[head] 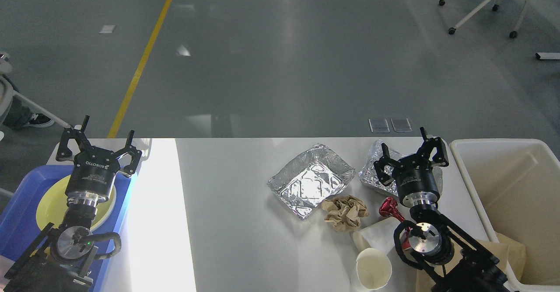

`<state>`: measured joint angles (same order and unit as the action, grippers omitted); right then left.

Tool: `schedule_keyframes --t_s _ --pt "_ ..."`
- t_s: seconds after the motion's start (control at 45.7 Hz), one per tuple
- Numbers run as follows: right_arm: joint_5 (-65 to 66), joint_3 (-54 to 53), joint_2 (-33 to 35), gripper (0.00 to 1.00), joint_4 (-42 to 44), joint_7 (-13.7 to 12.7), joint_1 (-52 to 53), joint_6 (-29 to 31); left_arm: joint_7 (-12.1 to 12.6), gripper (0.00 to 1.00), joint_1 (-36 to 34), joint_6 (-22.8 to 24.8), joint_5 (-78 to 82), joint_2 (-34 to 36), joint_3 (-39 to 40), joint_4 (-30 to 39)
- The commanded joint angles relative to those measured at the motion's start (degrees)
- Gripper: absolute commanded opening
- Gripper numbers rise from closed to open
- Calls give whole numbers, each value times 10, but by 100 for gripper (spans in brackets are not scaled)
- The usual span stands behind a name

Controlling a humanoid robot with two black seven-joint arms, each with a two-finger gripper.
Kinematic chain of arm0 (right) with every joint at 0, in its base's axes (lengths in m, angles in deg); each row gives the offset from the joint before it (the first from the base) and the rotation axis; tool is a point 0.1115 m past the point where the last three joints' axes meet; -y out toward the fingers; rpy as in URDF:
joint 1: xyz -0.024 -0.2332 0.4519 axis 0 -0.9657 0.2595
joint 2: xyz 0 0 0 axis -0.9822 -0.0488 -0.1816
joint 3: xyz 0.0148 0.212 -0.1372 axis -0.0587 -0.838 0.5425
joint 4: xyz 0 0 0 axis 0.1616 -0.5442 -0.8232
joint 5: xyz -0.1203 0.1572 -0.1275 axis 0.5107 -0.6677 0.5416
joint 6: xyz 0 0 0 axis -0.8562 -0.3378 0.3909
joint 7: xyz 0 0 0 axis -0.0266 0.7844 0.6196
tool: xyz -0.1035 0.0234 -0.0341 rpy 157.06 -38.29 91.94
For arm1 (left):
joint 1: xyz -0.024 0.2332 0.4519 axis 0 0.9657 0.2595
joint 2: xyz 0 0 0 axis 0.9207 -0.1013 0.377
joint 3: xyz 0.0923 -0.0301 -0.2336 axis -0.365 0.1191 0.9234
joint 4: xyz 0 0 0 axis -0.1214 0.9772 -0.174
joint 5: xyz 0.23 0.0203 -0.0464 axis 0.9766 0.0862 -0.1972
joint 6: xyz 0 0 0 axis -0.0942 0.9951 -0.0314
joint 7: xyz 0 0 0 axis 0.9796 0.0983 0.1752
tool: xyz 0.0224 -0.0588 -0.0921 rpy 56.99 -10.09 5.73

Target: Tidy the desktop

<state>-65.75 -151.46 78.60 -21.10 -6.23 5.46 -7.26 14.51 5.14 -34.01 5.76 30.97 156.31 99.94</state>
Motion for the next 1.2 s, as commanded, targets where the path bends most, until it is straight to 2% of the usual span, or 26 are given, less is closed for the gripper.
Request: schedule_keyframes --t_s 0.0,0.415,0.59,0.787,1.093,1.181 --pt "-5 -7 2 100 0 0 13 0 1 97 0 0 0 0 0 0" --pt "-6 -17 4 100 4 3 12 1 1 97 0 1 1 0 0 0" --pt "-5 -11 5 100 6 -5 16 -1 1 97 0 1 0 0 0 0" --pt "-6 -11 6 100 4 -39 17 0 1 97 0 2 0 0 0 0" --pt "-2 -10 24 100 5 -42 29 -2 2 97 0 3 1 -1 0 0" --pt "-5 -10 38 100 2 -59 42 -2 3 97 0 3 1 1 -1 0"
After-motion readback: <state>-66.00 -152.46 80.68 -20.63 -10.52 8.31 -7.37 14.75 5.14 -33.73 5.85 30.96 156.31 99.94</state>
